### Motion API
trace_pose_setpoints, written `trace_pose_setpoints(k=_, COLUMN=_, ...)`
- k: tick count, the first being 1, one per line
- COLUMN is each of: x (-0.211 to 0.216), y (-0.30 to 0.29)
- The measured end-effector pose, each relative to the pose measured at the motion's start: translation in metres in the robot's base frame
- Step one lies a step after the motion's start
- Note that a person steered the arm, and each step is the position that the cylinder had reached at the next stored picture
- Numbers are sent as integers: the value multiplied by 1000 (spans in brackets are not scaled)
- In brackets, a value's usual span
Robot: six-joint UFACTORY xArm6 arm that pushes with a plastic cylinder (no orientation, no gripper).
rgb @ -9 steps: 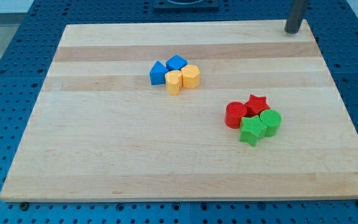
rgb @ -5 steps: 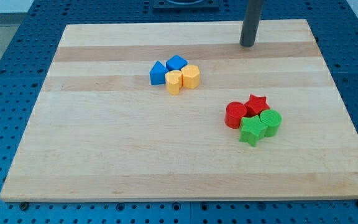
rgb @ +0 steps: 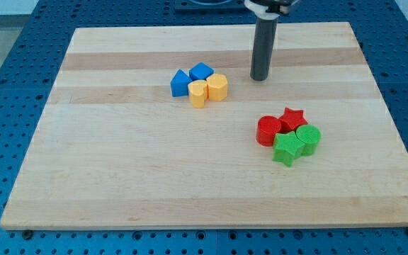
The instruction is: Move the blue cube to the top left of the board
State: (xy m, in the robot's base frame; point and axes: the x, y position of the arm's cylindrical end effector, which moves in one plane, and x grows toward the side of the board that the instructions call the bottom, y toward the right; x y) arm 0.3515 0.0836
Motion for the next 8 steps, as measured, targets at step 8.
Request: trace_pose_setpoints(k=8, x=22, y=-73)
